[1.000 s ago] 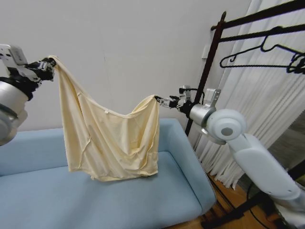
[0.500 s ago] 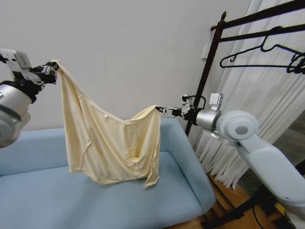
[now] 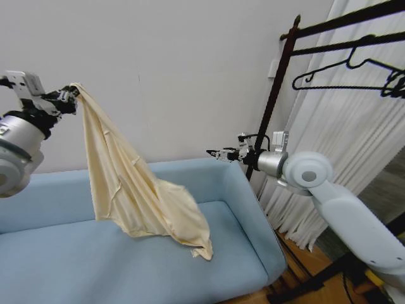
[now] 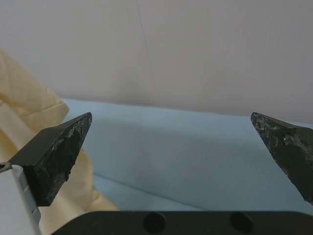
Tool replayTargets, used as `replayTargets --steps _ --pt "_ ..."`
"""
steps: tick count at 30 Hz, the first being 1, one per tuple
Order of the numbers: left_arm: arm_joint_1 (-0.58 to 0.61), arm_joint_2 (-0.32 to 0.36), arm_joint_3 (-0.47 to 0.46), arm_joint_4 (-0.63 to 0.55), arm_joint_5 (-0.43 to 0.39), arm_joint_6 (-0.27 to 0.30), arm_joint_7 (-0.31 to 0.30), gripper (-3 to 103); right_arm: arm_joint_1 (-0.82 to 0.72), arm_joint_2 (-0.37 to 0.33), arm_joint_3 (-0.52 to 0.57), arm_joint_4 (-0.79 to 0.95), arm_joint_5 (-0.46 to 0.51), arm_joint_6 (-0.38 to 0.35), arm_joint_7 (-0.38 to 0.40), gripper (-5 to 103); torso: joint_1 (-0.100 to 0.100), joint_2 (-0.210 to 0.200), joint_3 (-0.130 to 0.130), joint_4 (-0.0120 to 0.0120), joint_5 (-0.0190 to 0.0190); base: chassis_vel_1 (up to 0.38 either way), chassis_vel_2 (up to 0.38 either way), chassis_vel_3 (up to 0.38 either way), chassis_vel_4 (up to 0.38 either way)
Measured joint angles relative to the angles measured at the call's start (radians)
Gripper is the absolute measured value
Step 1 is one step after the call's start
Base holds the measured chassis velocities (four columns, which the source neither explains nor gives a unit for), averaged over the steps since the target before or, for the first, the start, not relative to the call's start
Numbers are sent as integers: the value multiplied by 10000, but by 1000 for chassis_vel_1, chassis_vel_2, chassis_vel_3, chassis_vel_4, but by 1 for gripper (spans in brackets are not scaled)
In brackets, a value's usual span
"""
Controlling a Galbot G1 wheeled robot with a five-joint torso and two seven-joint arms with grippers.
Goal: Pick up the clothes from the sofa and hang them on the clothes hanger.
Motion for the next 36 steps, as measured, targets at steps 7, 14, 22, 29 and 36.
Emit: replayTargets --steps 7,14,22,29,36 --pt "0 49 15 61 5 -10 95 1 1511 575 -877 69 -1119 412 3056 100 0 0 0 2 -1 0 0 0 0" --pt "305 60 -215 -47 12 -34 108 1 4300 1457 -2495 -488 -943 586 6096 100 1 1 0 2 -2 0 0 0 0" --pt "647 -105 -512 -249 73 -64 37 1 8261 3047 -4966 -3843 -579 1074 9044 100 1 2 0 1 -7 0 0 0 0" --pt "752 -476 -570 -518 79 -80 32 1 9869 4117 -5951 -7443 -401 1694 10239 100 2 2 1 0 -2 0 0 0 0" --pt "1168 -688 -895 -689 43 -186 115 1 10582 5342 -5796 -11760 -1068 2361 10481 100 2 2 2 0 1 0 0 0 0"
